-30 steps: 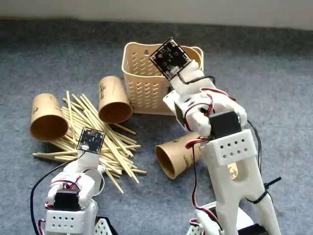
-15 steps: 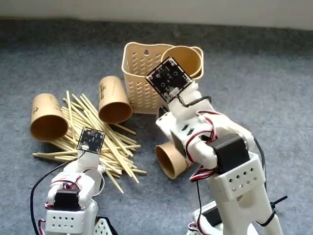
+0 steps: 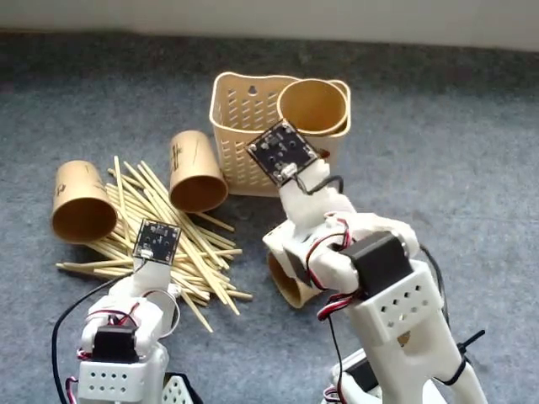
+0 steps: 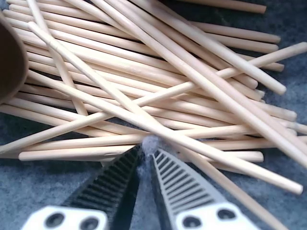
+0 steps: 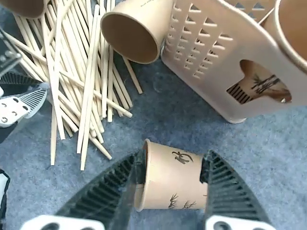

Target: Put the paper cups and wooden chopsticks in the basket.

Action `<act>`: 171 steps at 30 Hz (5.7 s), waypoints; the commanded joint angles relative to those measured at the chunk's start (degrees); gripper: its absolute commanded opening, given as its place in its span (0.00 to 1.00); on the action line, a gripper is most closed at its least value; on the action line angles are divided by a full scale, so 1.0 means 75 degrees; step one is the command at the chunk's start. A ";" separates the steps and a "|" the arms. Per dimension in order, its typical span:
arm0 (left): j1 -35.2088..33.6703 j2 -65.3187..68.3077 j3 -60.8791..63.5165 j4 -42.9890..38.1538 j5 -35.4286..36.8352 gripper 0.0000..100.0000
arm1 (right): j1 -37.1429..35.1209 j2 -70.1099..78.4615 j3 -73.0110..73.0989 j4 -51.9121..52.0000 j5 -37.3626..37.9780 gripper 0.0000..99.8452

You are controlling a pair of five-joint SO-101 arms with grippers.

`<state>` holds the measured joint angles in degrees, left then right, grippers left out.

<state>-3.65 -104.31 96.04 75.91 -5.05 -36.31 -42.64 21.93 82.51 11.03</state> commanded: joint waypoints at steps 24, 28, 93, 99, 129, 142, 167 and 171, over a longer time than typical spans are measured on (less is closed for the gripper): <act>0.0123 -0.0111 0.0147 0.0023 -0.0059 0.02 | -0.0674 0.1459 0.1553 -0.1272 -0.0023 0.20; 0.0123 -0.0111 0.0147 0.0023 -0.0059 0.02 | -0.0662 0.1963 0.1541 -0.1342 -0.0023 0.20; 0.0123 -0.0111 0.0147 0.0023 -0.0059 0.02 | 0.0838 -0.0838 0.2268 -0.1412 0.2157 0.01; 0.0123 -0.0111 0.0147 0.0023 -0.0059 0.02 | 0.0850 -0.0768 0.2620 -0.2362 0.1969 0.01; 0.0123 -0.0111 0.0147 0.0023 -0.0059 0.02 | 0.1518 -0.0768 0.2807 -0.3311 0.0258 0.01; 0.0123 -0.0111 0.0147 0.0023 -0.0059 0.02 | 0.1506 -0.0862 0.2889 -0.2503 0.0258 0.01; 0.0123 -0.0111 0.0147 0.0023 -0.0059 0.02 | -0.2573 -0.0791 0.3897 -0.2796 0.0211 0.22; 0.0123 -0.0111 0.0147 0.0023 -0.0059 0.02 | -0.2995 -0.0791 0.3956 -0.2995 0.0199 0.22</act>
<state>-3.65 -104.31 96.04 75.91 -5.05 -56.70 -48.18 51.30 62.64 12.97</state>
